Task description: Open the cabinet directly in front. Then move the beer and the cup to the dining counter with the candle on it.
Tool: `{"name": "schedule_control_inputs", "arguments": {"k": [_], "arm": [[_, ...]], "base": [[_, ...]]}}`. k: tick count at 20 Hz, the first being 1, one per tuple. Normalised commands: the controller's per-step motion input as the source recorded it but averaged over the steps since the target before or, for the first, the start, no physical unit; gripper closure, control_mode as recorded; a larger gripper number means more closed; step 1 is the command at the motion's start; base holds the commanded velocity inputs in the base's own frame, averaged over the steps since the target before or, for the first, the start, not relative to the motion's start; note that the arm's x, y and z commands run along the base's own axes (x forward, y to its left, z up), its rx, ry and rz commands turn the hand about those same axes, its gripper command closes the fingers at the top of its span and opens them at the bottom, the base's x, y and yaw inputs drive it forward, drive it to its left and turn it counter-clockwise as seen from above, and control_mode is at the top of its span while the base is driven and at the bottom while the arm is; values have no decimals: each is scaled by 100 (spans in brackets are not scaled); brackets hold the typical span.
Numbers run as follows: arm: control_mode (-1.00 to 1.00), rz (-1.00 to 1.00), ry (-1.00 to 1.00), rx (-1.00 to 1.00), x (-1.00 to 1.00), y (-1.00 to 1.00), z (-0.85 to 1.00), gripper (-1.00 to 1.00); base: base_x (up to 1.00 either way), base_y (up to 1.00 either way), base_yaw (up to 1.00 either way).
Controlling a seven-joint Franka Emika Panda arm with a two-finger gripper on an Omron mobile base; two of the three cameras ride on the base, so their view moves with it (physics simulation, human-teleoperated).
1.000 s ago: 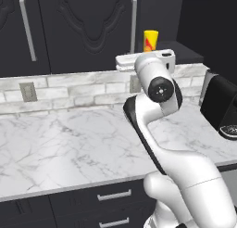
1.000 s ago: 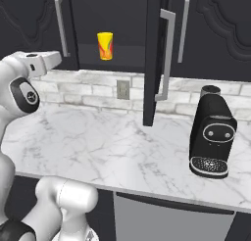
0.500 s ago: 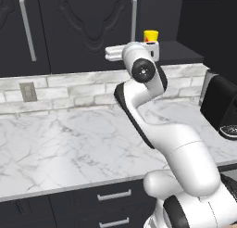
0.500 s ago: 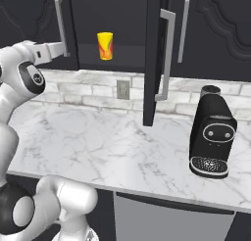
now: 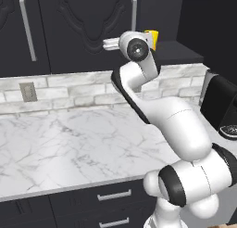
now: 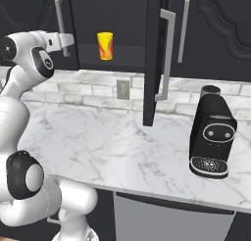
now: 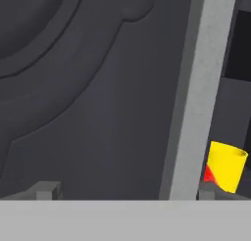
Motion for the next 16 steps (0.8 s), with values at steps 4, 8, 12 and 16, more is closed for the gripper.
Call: {"name": "schedule_control_inputs", "arguments": {"k": [4,8,12,16], "arm": [[-100,0,14,0,87,0,0,-100],[-100,0,9,0,100,0,-4,-100],[-100,7,6,0,99,-9,-12,100],[-100,2,0,0,36,0,-8,100]], "base": [[0,0,0],[0,0,0],[0,0,0],[0,0,0]]}}
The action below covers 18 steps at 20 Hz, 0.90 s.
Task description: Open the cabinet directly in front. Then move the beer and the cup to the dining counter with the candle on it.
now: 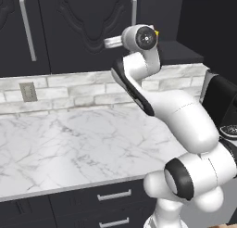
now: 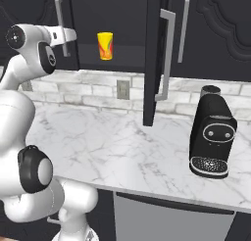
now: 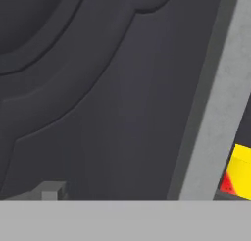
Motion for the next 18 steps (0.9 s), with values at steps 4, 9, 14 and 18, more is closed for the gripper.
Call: {"name": "schedule_control_inputs", "arguments": {"k": [4,9,14,18], "arm": [[-100,0,0,0,0,0,0,100],[-100,0,0,0,0,0,0,100],[-100,0,-3,0,-44,13,6,100],[-100,-2,-13,0,-84,49,20,100]], "base": [[0,0,0],[0,0,0],[0,0,0],[0,0,0]]}}
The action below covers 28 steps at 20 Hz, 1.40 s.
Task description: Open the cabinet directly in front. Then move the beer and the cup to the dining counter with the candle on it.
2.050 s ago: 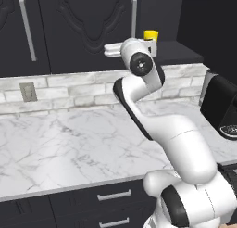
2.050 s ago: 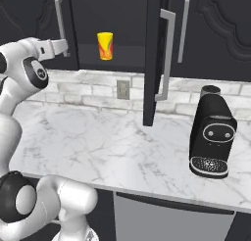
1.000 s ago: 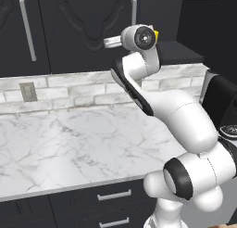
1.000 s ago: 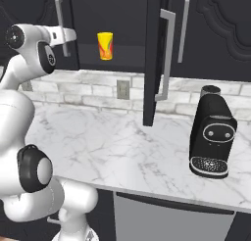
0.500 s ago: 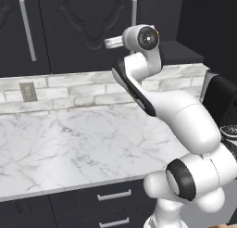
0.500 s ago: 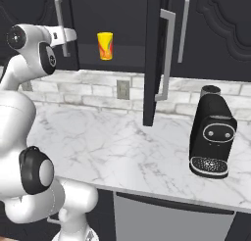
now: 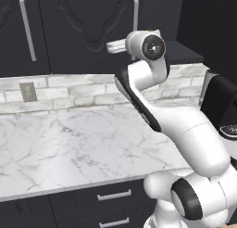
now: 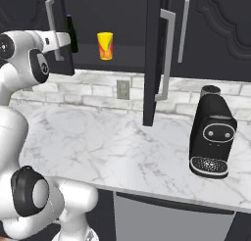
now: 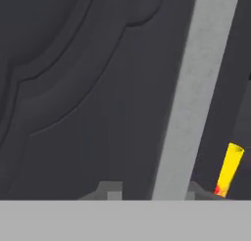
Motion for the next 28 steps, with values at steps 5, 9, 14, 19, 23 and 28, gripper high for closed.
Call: {"name": "schedule_control_inputs", "arguments": {"k": [5,9,14,19,23,28], "arm": [[-100,-8,-16,0,-95,79,18,100],[-100,-11,-5,0,-85,100,15,100],[-100,-13,0,0,-81,100,10,100],[-100,-14,0,0,-78,100,0,100],[-100,-17,0,0,-75,100,0,100],[-100,-17,0,-1,-22,69,-7,-100]], "base": [[0,0,0],[0,0,0],[0,0,0],[0,0,0],[0,0,0],[0,0,0]]}}
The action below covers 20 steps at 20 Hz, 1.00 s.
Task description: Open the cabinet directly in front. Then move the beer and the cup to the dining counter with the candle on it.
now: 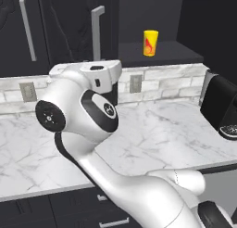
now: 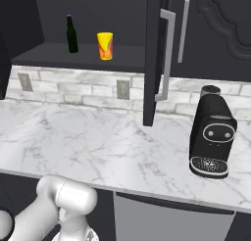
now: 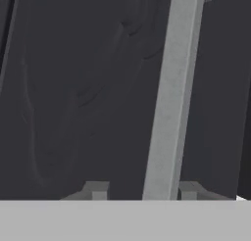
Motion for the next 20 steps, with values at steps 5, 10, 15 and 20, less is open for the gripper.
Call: {"name": "schedule_control_inputs", "arguments": {"k": [5,10,15,20], "arm": [[-100,0,0,0,-25,0,-5,-100],[-100,0,-1,1,-100,-13,-26,-100],[-100,4,-5,9,-58,-69,1,-100],[-100,30,0,23,1,-100,2,-100]], "base": [[0,0,0],[0,0,0],[0,0,0],[0,0,0]]}}
